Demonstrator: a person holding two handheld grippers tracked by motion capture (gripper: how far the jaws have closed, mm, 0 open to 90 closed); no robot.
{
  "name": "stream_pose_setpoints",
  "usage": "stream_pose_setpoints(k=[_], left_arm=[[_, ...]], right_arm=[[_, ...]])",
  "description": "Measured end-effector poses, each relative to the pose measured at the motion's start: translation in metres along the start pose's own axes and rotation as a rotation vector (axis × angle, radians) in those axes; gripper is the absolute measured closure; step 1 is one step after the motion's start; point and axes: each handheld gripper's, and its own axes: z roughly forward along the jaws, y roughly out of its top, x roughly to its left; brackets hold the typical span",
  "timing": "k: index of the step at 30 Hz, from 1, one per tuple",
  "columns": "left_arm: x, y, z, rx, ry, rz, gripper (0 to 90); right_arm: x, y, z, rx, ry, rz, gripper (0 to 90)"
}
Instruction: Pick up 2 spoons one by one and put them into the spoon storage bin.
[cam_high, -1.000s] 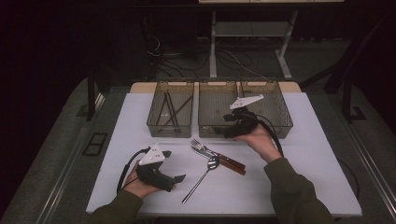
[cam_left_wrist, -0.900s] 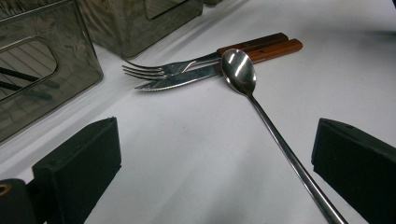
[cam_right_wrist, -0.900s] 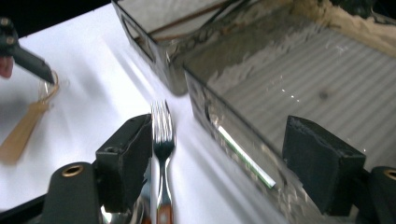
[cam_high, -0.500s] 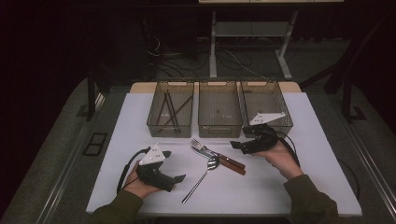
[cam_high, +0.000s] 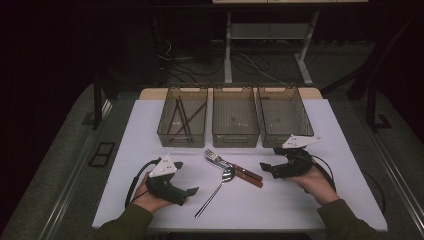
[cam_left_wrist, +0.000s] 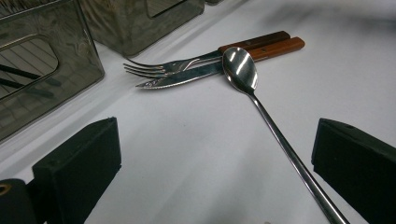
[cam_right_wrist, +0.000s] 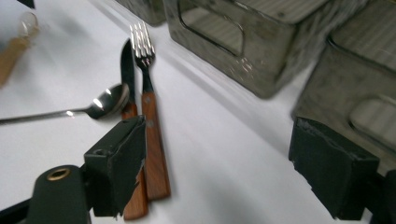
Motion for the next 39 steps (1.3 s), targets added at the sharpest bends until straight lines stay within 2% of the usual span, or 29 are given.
stream_pose_setpoints(k=[13, 18, 21, 24, 31, 36, 39], left_arm=[[0.000, 0.001, 0.000, 0.005, 0.010, 0.013, 1.0], [0.001, 0.001, 0.001, 0.008, 0.014, 0.014, 1.1], [0.001, 0.002, 0.002, 0.011, 0.015, 0.015, 1.1], [0.002, 0.003, 0.001, 0.017, 0.014, 0.017, 1.3], [0.007, 0.005, -0.001, 0.016, 0.015, 0.015, 6.7], [0.013, 0.008, -0.004, 0.017, 0.005, 0.011, 14.0], [0.018, 0.009, -0.008, 0.005, -0.001, -0.010, 17.9]], right_arm=[[-0.005, -0.043, -0.024, -0.010, -0.065, 0.027, 18.5], [-0.001, -0.057, -0.030, -0.011, -0.084, 0.033, 16.5], [0.004, -0.064, -0.033, 0.005, -0.097, 0.012, 14.4], [0.006, -0.071, -0.036, 0.007, -0.101, 0.014, 14.4], [0.005, -0.073, -0.039, 0.000, -0.111, 0.022, 14.4], [0.004, -0.073, -0.039, -0.006, -0.116, 0.027, 14.4], [0.003, -0.072, -0.040, -0.014, -0.122, 0.025, 14.4]])
